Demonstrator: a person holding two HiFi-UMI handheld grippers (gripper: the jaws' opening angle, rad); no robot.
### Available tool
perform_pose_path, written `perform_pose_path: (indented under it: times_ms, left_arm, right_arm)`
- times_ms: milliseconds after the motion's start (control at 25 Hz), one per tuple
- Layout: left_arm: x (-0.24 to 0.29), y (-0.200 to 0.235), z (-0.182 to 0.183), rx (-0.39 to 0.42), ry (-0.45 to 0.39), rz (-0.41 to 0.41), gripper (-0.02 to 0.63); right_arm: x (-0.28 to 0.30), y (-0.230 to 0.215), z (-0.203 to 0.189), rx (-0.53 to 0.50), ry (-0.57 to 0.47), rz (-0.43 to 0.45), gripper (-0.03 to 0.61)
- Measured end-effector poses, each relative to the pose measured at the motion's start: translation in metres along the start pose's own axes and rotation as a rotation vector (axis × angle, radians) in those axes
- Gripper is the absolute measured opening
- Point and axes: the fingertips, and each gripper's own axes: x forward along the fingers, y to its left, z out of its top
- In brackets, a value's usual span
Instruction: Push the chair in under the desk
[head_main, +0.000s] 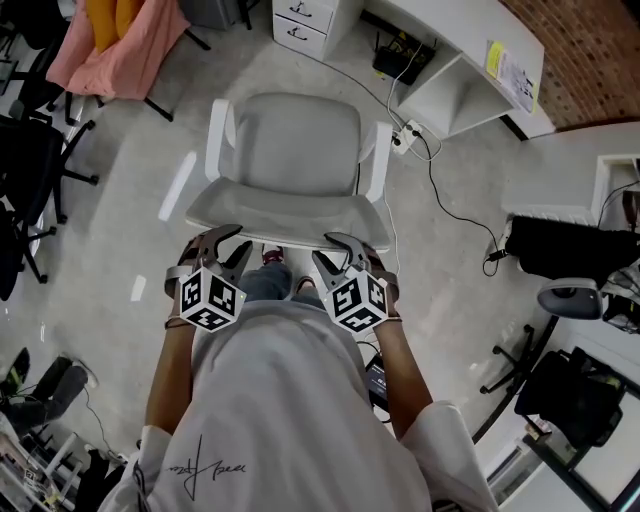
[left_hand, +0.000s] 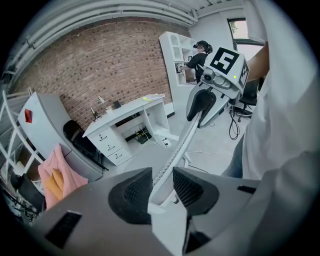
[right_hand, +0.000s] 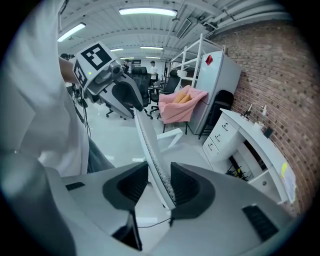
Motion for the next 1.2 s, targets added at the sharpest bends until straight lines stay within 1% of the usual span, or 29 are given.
perform_pose_path:
  times_ms: [160,400,600,1200]
  left_arm:
    - [0.003,0.016,-0.003,0.018,-0.015,0.006,0.126]
    - [0.014,0.041,0.001,0.052,-0.035,0.012,0.124]
    - [0.023,0.061,0.007,0.066,-0.046,-0.003,0.126]
    - [0.047,0.115,0.023,0.091,-0.06,-0.011,0.135]
  right_arm:
    - [0.01,-0.006,0.009,0.018,-0.004,-0.033,0.161]
    - [0.023,-0.024,0.02,0.043,0.011,-0.052,0.161]
    - [0.031,-0.039,0.029,0.058,0.017,-0.073,0.161]
    - [0.051,-0.08,0.051,0.114,0.031,-0.078,0.155]
